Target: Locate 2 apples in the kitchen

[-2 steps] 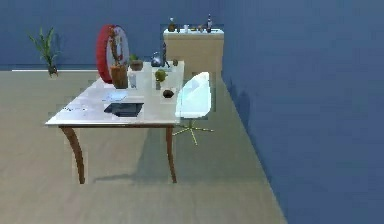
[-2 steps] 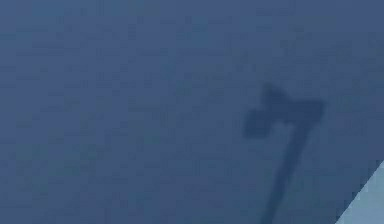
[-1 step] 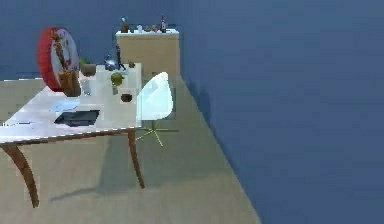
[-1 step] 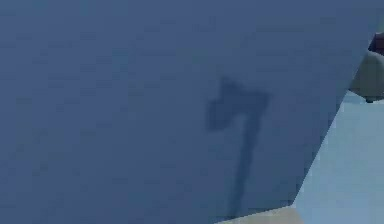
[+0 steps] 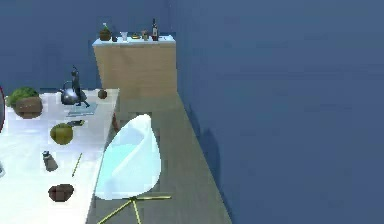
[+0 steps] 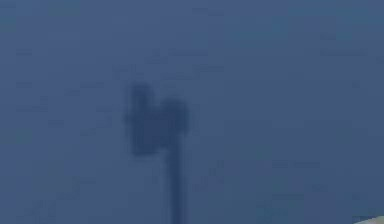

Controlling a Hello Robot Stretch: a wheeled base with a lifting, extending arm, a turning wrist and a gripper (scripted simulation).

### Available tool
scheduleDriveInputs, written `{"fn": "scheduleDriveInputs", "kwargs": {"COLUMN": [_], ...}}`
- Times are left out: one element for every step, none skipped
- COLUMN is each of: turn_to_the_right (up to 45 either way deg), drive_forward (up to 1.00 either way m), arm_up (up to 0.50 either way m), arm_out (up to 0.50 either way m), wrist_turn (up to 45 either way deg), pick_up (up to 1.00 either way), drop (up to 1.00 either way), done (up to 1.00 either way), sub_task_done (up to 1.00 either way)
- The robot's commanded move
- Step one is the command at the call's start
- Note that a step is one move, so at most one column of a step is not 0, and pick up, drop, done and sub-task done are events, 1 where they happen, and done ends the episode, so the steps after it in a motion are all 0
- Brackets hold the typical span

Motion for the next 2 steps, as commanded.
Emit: {"fn": "scheduleDriveInputs", "kwargs": {"turn_to_the_right": [0.0,-45.0], "drive_forward": [0.60,0.00], "arm_up": [0.00,0.00], "arm_out": [0.00,0.00], "wrist_turn": [0.0,0.0], "pick_up": [0.00,0.00], "drop": [0.00,0.00], "done": [0.00,0.00], "sub_task_done": [0.00,0.00]}}
